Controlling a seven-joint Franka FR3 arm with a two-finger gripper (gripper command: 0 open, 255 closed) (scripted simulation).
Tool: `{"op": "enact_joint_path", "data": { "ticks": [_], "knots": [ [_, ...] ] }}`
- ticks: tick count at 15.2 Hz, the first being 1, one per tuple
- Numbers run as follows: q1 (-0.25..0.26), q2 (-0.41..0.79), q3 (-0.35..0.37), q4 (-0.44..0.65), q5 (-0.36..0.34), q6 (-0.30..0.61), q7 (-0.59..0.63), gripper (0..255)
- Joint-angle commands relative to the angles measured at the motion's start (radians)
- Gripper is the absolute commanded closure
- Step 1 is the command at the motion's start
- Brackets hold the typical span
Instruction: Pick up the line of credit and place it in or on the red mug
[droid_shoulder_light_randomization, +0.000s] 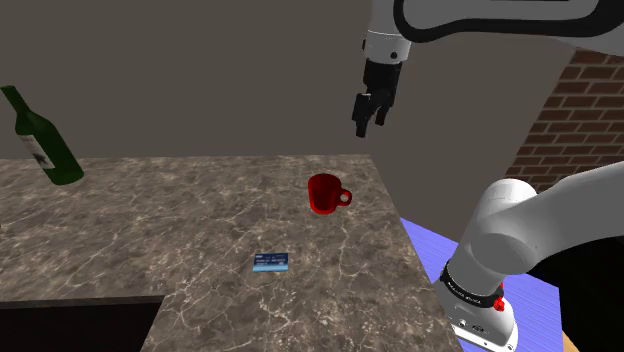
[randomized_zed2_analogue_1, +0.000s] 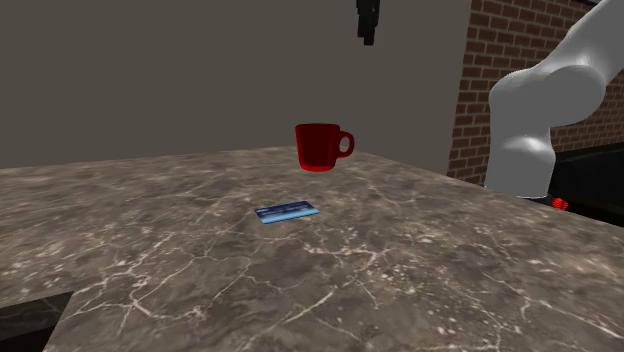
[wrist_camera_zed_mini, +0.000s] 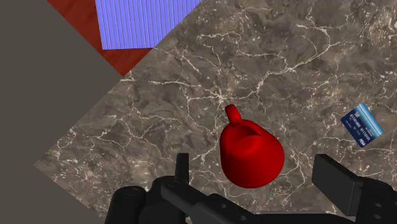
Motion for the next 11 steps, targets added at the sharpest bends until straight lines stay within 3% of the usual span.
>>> {"op": "enact_joint_path", "data": {
  "ticks": [1, 11],
  "knots": [
    [0.000, 0.000, 0.000, 0.000, 0.000, 0.000, 0.000, 0],
    [0.142, -0.008, 0.057, -0.287, 0.102, 0.457, -0.106, 0]
  ]
}}
